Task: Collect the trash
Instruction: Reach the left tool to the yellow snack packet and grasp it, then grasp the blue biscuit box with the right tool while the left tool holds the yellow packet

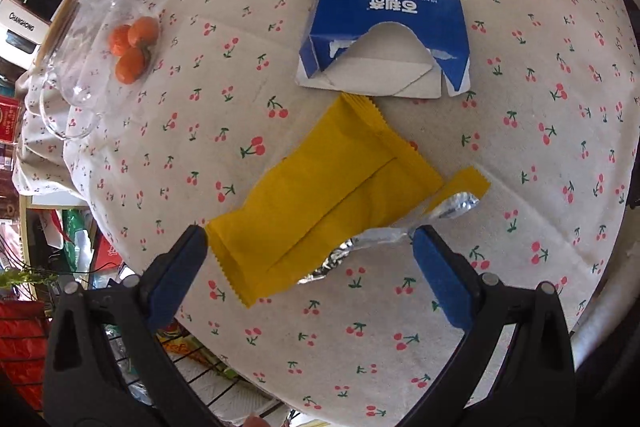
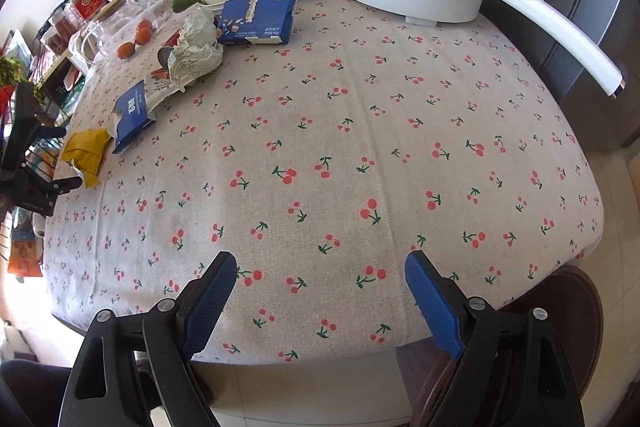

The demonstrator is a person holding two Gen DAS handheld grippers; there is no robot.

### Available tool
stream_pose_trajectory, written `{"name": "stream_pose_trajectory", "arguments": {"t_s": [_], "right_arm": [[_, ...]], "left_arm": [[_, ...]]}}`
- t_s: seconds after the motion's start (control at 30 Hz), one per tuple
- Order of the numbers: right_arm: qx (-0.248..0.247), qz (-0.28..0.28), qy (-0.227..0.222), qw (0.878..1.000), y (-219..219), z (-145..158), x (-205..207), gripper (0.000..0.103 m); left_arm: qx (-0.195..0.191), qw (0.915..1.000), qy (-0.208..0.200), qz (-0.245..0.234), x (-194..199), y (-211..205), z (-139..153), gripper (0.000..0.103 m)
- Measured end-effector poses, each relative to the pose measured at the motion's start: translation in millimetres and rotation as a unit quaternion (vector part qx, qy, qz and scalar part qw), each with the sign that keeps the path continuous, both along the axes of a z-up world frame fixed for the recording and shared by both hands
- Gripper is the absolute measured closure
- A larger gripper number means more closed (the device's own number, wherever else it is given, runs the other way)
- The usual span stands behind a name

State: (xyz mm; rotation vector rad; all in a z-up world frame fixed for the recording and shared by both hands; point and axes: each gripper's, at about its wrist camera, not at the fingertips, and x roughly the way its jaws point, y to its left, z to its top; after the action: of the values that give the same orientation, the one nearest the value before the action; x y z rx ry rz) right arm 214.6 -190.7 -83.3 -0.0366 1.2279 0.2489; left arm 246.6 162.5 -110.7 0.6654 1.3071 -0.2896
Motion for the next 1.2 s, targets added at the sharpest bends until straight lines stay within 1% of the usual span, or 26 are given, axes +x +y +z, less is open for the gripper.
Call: {"name": "stream_pose_trajectory", "arguments": {"t_s": [0.07, 0.13, 0.17, 0.27, 0.3, 0.33, 0.37, 0.43, 0.47, 0.5, 0.57, 0.6, 0.67, 0.73, 0.87, 0.93, 1.0, 1.03, 1.07, 1.1, 1.13, 1.17, 1.2], "right_arm": [[-0.002, -0.005, 0.007, 1.0, -5, -5, 4, 0.015], [-0.005, -0.008, 0.014, 1.0, -8, -10, 7, 0.015], [-0.007, -0.008, 0.017, 1.0, -10, -12, 9, 0.015], [-0.011, -0.01, 0.022, 1.0, -12, -16, 12, 0.015], [-0.009, -0.01, 0.022, 1.0, -12, -15, 13, 0.015], [-0.007, -0.01, 0.021, 1.0, -11, -14, 13, 0.015], [-0.006, -0.009, 0.02, 1.0, -9, -13, 14, 0.015], [-0.004, -0.004, 0.015, 1.0, -5, -10, 14, 0.015], [-0.004, 0.0, 0.013, 1.0, -1, -8, 14, 0.015], [-0.003, 0.003, 0.01, 1.0, 4, -6, 14, 0.015], [-0.001, 0.009, 0.003, 1.0, 15, -2, 15, 0.015], [0.004, 0.014, -0.002, 1.0, 24, 1, 16, 0.015], [0.019, 0.029, -0.009, 0.999, 44, 8, 18, 0.015], [0.036, 0.048, -0.02, 0.998, 72, 15, 20, 0.015], [0.087, 0.084, -0.034, 0.992, 140, 25, 34, 0.015], [0.109, 0.102, -0.039, 0.988, 173, 26, 44, 0.016], [0.119, 0.117, -0.045, 0.985, 204, 24, 53, 0.019], [0.121, 0.124, -0.046, 0.984, 217, 21, 59, 0.025], [0.121, 0.13, -0.045, 0.983, 229, 18, 64, 0.031], [0.12, 0.132, -0.043, 0.983, 239, 13, 70, 0.034], [0.116, 0.131, -0.041, 0.984, 247, 8, 75, 0.035], [0.111, 0.126, -0.039, 0.985, 253, 3, 80, 0.035], [0.105, 0.121, -0.037, 0.986, 257, -2, 85, 0.035]], "left_arm": [[-0.002, 0.9998, 0.017, -0.012, 8, -2, -8, 0.001], [-0.025, 0.9993, 0.025, -0.008, 16, 0, -8, 0.0], [-0.03, 0.9992, 0.028, 0.004, 21, 3, -9, 0.0], [-0.082, 0.9949, 0.04, 0.043, 26, 13, -10, 0.003], [-0.103, 0.9919, 0.042, 0.062, 26, 17, -9, 0.008], [-0.125, 0.988, 0.042, 0.08, 25, 22, -8, 0.016], [-0.142, 0.9843, 0.037, 0.099, 22, 25, -7, 0.018], [-0.157, 0.9789, 0.01, 0.131, 12, 31, -4, 0.028], [-0.162, 0.9758, -0.001, 0.147, 6, 33, -2, 0.031], [-0.168, 0.9718, -0.015, 0.165, -1, 34, 0, 0.039], [-0.193, 0.9598, -0.031, 0.201, -14, 39, 3, 0.052], [-0.203, 0.9522, -0.037, 0.225, -19, 42, 4, 0.055], [-0.223, 0.9372, -0.047, 0.264, -29, 48, 6, 0.055], [-0.233, 0.9241, -0.052, 0.298, -41, 54, 8, 0.056], [-0.251, 0.8942, -0.071, 0.364, -70, 71, 18, 0.056], [-0.263, 0.8793, -0.082, 0.389, -87, 81, 26, 0.056], [-0.264, 0.8673, -0.097, 0.411, -94, 93, 34, 0.056], [-0.262, 0.8637, -0.105, 0.417, -92, 95, 36, 0.056], [-0.261, 0.863, -0.111, 0.418, -87, 95, 37, 0.056], [-0.258, 0.8662, -0.116, 0.412, -89, 94, 40, 0.056], [-0.25, 0.8715, -0.121, 0.404, -82, 92, 38, 0.056], [-0.239, 0.8764, -0.126, 0.398, -84, 90, 39, 0.056], [-0.233, 0.8799, -0.128, 0.394, -83, 88, 38, 0.056]]}}
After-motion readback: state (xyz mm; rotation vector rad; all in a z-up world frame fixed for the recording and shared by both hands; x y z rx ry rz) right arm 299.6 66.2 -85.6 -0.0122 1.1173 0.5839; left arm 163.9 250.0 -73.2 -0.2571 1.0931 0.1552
